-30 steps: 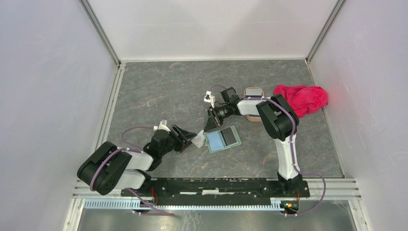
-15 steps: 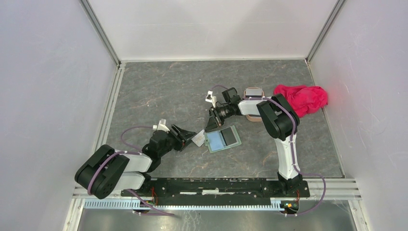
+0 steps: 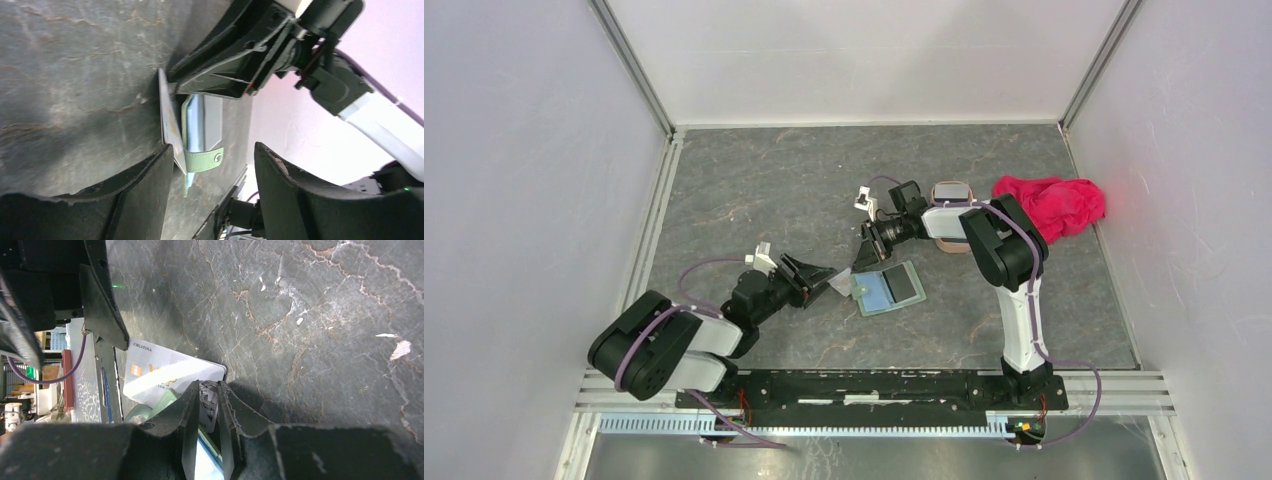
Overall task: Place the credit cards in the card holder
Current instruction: Pick up the credit card from the center of the board.
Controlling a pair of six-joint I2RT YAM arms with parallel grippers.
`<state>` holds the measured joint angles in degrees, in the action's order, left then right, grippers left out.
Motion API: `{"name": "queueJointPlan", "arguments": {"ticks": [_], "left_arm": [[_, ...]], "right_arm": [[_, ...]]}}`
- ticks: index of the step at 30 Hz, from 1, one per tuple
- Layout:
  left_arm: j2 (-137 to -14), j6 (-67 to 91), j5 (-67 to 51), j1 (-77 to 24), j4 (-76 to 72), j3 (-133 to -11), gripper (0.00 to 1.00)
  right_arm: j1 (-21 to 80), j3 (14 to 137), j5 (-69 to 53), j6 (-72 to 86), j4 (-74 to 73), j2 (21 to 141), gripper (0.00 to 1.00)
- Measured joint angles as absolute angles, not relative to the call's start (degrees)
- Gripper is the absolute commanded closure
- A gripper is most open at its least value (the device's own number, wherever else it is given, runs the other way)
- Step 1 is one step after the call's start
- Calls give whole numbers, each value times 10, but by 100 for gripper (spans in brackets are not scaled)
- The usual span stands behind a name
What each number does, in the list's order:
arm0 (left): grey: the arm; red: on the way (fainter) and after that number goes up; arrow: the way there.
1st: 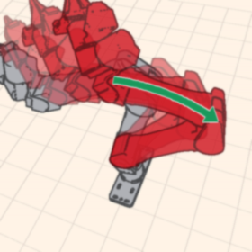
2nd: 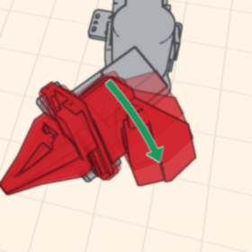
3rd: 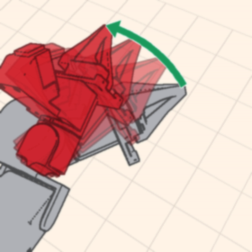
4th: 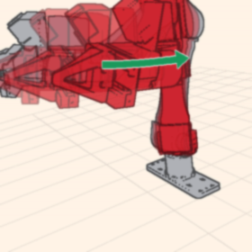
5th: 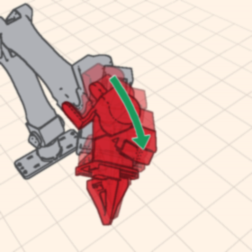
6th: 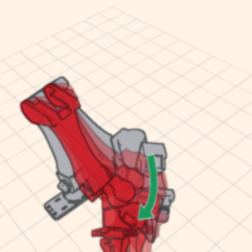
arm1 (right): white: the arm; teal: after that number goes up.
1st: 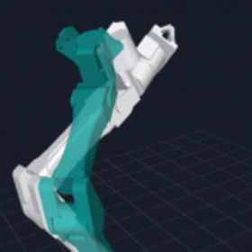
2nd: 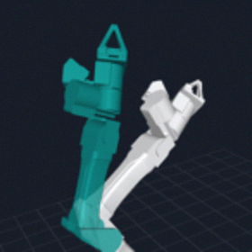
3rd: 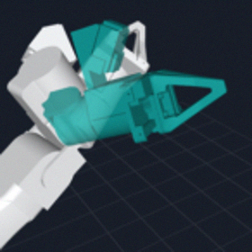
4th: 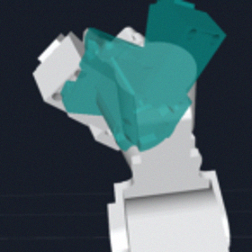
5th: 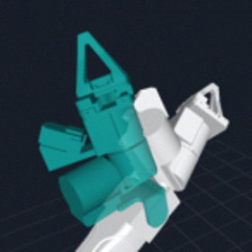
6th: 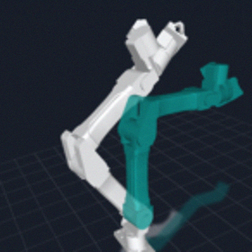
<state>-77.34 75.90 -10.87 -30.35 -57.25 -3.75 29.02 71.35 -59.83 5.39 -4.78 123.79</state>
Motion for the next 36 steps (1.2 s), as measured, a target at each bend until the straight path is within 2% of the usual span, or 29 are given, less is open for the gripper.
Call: {"name": "queueJointPlan", "arguments": {"ticks": [13, 19, 23, 28, 31, 36], "left_arm": [[-858, 798, -109, -303, -750, -35, 33], [-974, 830, -111, -303, -866, -40, 35], [-1046, 850, -120, -303, -865, -47, 35], [-1058, 858, -122, -304, -859, -53, 37], [-1074, 866, -122, -304, -861, -55, 48], [-1102, 877, -122, -304, -862, -55, 81]], "right_arm": [[291, 710, -608, 72, -34, 1242, 74], [290, 705, -616, 84, -21, 1245, 73], [289, 704, -618, 89, -17, 1245, 73], [288, 702, -621, 93, -10, 1246, 72], [288, 701, -622, 94, -9, 1246, 73], [288, 701, -622, 94, -9, 1246, 72]]}}
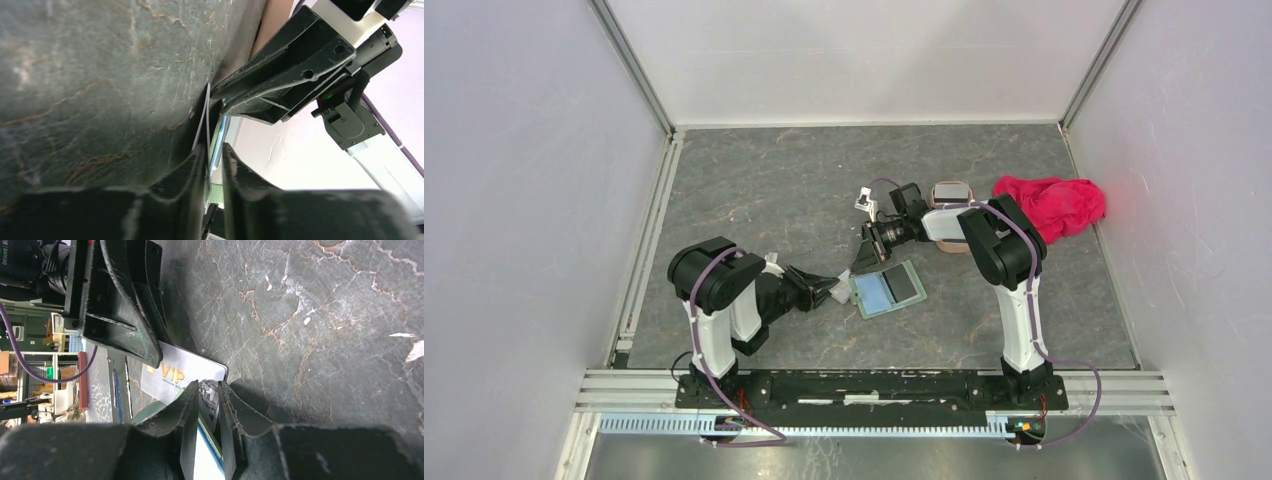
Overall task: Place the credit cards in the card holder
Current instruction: Pick up the credit card from the center of the board.
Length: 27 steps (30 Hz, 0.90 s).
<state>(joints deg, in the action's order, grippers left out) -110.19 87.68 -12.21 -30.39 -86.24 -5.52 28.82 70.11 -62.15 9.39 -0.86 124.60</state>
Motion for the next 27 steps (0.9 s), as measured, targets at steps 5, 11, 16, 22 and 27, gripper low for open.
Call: {"name": "queueJointPlan", "arguments": {"ticks": [5, 11, 16, 22, 27], "left_arm": [[-1108, 880, -122, -304, -862, -55, 96], [-1093, 879, -121, -304, -860, -50, 98], [-1057, 869, -117, -301, -862, -44, 98], [-1025, 865, -115, -292, -863, -49, 98], [-986, 852, -115, -279, -857, -53, 98]], "right_arm": [[288, 701, -627, 87, -9, 1246, 58], [283, 710, -634, 62, -33, 1235, 42], [256, 726, -617, 21, -54, 1219, 36], [232, 728, -614, -47, -79, 1171, 33], [236, 729, -615, -91, -88, 1140, 32]]}}
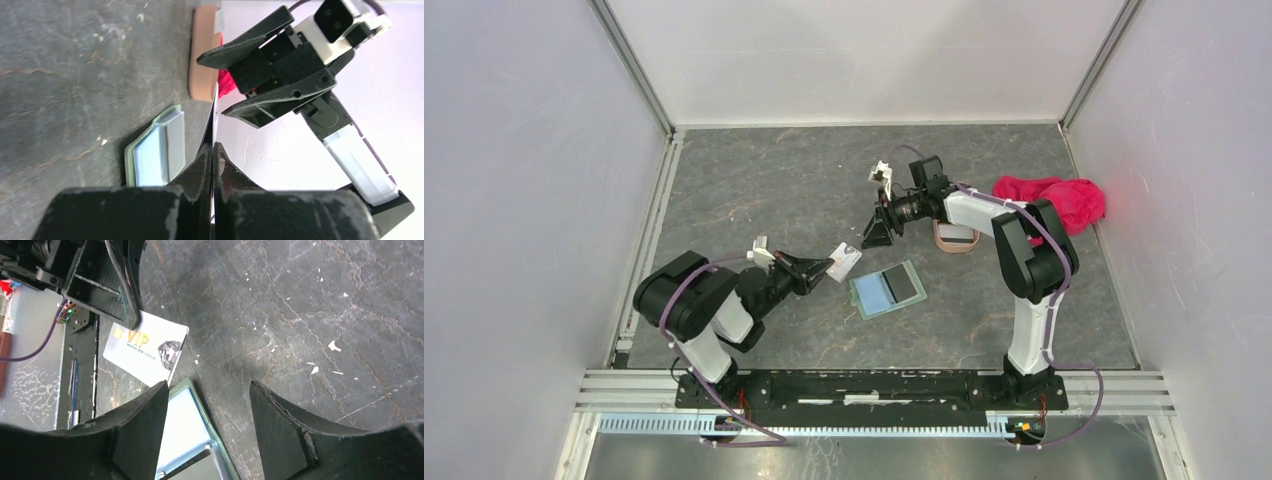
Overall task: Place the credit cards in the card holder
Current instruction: Pick up the credit card from the center of the board, then place the credit card in the storage box.
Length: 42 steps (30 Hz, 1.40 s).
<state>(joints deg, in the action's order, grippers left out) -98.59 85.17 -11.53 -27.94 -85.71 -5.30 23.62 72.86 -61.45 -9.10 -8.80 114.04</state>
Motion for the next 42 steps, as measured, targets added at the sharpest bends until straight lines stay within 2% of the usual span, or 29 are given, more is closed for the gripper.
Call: {"name": "queueJointPlan", "arguments": {"ticks": [9, 17, 20, 23, 30, 36, 42], "left_arm": [[-867, 832, -116, -271, -798, -71, 98], [-768, 832, -89, -288, -767, -162, 98], [-769, 833, -63, -318, -769, -218, 98], [-788, 849, -33, -356, -784, -268, 98], [-843, 908, 55, -431, -794, -309, 98], [-846, 938, 124, -463, -762, -309, 98], [-844, 943, 154, -471, -729, -309, 98]], "right_arm": [[236, 722, -623, -155, -102, 1059, 29], [167, 712, -673, -216, -143, 855, 27], [147, 660, -688, -206, -130, 771, 27], [153, 585, -695, -136, -70, 712, 27], [156, 406, -632, 213, 212, 656, 35], [156, 376, -595, 423, 372, 657, 38], [159, 376, -578, 507, 434, 658, 43]]}}
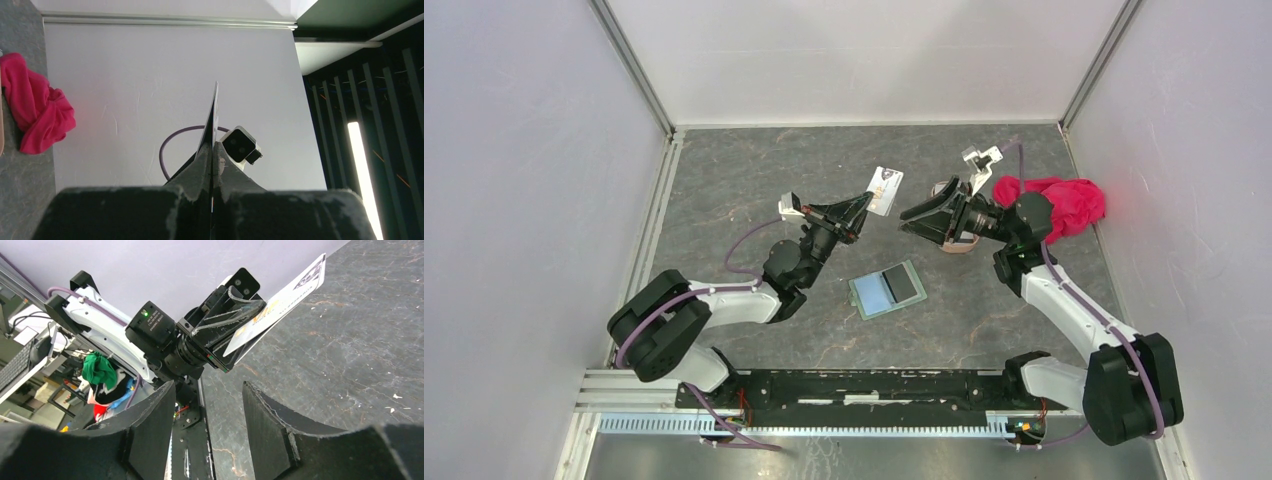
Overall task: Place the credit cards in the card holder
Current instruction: Place the credit card in the storage box.
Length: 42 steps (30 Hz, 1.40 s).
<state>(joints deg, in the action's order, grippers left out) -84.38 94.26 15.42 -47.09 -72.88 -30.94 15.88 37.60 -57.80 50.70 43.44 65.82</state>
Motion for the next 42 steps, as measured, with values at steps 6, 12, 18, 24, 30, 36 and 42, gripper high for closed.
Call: {"name": "queueJointPlan", "arguments": {"ticks": [6, 12, 18, 24, 30, 36, 42], "left_arm": [[-844, 945, 165, -476, -726, -310, 98], [-844, 950, 165, -483, -727, -310, 98], [-847, 951, 165, -487, -736, -310, 98], [-854, 951, 165, -491, -743, -310, 98], [-862, 951, 166, -492, -743, -310, 98], [-863, 951, 166, -493, -745, -310, 98], [-863, 951, 166, -493, -751, -310, 98]], "right_arm": [[173, 376, -562, 514, 428, 674, 55], [180, 377, -553, 506, 402, 690, 56], [188, 382, -551, 505, 393, 697, 57], [190, 387, -552, 505, 393, 698, 57], [191, 390, -552, 501, 390, 697, 57], [191, 399, -548, 474, 356, 697, 60], [193, 400, -547, 461, 341, 697, 60]]}}
